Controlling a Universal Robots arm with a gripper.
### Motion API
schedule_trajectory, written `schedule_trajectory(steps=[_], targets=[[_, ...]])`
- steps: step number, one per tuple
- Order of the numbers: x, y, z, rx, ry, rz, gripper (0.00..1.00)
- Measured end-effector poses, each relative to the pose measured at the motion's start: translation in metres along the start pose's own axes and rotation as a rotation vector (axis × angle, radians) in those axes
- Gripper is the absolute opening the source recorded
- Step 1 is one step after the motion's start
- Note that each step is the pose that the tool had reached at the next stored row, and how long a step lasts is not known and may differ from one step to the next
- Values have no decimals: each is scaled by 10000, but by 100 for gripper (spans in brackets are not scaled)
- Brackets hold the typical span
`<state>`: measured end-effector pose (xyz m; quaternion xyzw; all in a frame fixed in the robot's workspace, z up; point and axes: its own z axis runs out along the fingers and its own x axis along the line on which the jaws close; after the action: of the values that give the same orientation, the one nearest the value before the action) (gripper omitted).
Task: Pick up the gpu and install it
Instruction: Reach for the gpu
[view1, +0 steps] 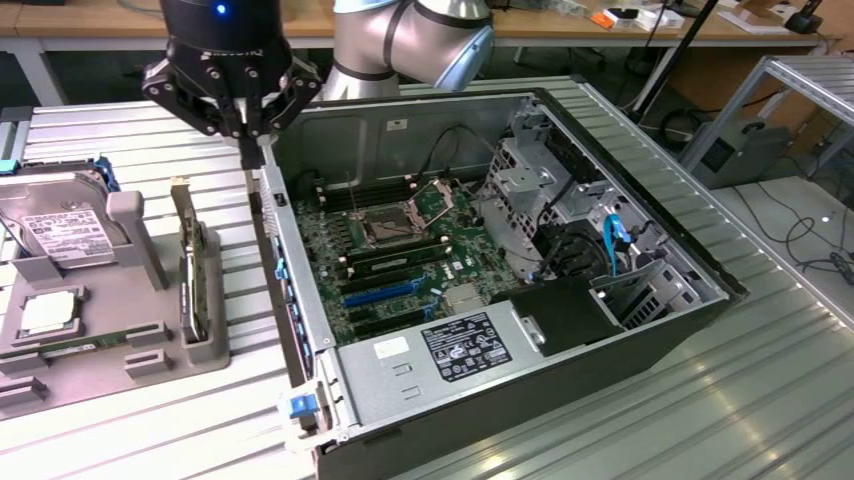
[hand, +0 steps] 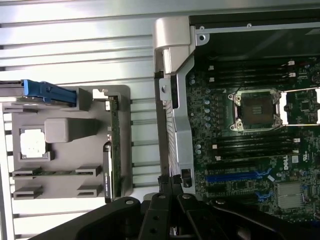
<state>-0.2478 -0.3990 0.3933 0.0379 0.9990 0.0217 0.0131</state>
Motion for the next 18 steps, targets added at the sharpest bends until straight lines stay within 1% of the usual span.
schedule_trajectory(steps=[10,18], targets=[[36,-3,-1,0,0,1,11],[131,-10,-3,-1,-1,1,11]])
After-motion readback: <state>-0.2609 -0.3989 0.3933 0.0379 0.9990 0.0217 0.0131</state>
